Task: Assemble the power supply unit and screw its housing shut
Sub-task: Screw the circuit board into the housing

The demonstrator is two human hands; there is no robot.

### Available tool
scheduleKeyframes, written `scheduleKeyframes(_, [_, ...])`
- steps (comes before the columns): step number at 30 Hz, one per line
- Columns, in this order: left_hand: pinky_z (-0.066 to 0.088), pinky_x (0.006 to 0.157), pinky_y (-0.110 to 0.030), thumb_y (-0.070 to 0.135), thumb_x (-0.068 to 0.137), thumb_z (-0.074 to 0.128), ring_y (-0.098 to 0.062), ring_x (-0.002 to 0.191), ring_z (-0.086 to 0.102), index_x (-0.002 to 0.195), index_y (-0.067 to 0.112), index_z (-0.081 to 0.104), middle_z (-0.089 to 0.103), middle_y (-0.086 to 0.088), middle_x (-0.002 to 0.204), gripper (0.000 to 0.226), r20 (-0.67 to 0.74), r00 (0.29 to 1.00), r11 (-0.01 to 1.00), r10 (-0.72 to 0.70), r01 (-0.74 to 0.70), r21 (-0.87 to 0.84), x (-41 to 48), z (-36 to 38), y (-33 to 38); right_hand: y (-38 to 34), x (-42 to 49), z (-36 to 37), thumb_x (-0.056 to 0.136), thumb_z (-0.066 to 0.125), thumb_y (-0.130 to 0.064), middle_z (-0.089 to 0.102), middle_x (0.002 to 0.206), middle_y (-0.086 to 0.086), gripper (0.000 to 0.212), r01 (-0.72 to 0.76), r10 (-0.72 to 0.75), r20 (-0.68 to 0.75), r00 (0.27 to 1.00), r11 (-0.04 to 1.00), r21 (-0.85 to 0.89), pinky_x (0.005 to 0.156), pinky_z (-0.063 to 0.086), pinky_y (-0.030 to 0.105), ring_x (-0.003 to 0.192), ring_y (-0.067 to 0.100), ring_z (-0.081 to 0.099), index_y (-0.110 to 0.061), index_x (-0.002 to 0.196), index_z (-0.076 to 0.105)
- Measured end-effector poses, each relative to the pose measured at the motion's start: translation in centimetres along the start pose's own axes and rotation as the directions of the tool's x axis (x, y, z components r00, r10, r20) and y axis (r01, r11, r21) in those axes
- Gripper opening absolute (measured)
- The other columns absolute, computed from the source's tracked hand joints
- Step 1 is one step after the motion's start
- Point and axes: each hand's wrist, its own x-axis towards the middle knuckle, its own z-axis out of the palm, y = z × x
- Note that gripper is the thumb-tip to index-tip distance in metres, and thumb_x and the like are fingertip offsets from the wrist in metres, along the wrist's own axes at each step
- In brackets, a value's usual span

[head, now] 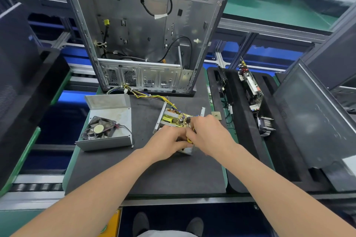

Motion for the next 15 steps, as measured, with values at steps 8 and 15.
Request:
scheduleKeyframes(8, [0.05, 0.068, -0.036, 0.024, 0.093, 0.075, -0.011, 0.077, 0.06, 0.093, 0.02, 0.066, 0.072, 0.01, 0.085, 0.01, -0.042, 0.997, 0.994, 0.063, -0.059, 0.088, 0.2, 0.1, -0.3, 1.7, -1.1, -3.5, 0.095, 0.059, -0.027, 0.053, 0.11, -0.006, 0.018, 0.577, -0.566, 0.123, 0.815, 0.812, -0.087, 0.059, 0.043, 0.035, 0.076, 0.02, 0.054, -0.022, 0.112, 0.063])
scheduleKeyframes(15, [0.051, 0.071, -0.025, 0.021, 0.091, 0.077, 0.0, 0.079, 0.063, 0.086, 0.036, 0.059, 0.069, 0.023, 0.081, 0.024, -0.023, 0.998, 0.996, 0.065, -0.063, 0.06, 0.2, -0.1, -0.3, 1.6, -0.9, -3.4, 0.095, 0.056, -0.019, 0.057, 0.099, -0.001, 0.013, 0.535, -0.528, 0.112, 0.842, 0.843, -0.048, 0.067, 0.045, 0.035, 0.081, 0.021, 0.055, -0.015, 0.103, 0.066])
